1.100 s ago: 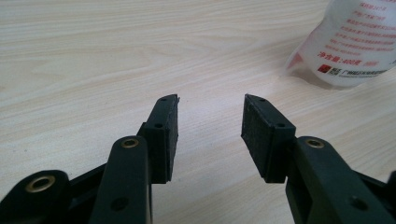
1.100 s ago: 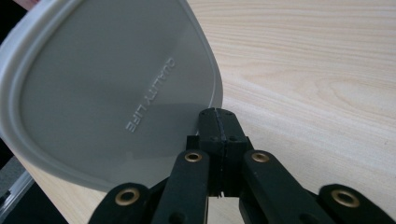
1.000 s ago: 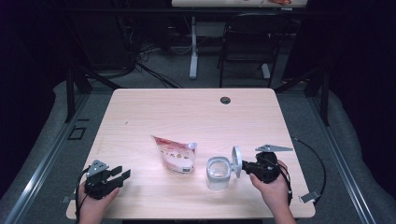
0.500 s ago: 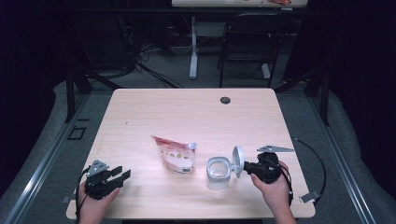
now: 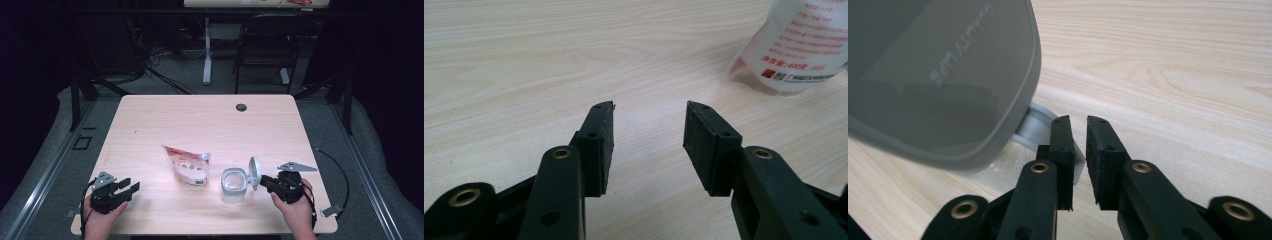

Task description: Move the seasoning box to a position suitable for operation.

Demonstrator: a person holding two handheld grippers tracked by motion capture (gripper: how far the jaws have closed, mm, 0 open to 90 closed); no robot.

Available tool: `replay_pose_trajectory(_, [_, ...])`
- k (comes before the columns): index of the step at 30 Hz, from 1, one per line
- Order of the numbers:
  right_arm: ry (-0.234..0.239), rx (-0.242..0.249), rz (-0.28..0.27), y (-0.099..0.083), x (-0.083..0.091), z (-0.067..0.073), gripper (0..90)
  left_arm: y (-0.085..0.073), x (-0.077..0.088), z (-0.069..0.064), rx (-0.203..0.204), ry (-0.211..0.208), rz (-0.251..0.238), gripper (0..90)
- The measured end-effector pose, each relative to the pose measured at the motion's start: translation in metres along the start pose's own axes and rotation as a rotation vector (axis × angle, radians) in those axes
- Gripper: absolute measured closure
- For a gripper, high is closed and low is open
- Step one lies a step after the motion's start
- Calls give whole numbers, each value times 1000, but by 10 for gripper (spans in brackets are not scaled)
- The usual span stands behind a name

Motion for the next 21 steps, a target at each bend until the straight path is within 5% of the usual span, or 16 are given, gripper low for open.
replay_pose_trajectory(12, [-34, 97, 1, -24, -1, 4, 637, 0, -1, -1, -15, -10, -5, 564])
replay_pose_trajectory(21, [-24, 133, -6, -29, -1, 11, 636, 0, 0, -1, -10, -8, 3, 546])
Point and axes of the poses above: each handheld gripper's, and its own axes: x roughly backward along the jaws, y roughly out of its top, z roughly to its left, the point moved 7 cm from there along -x, roughly forward along the jaws, and after that the axes turned 2 degrees about x, right-handed, at the moved point
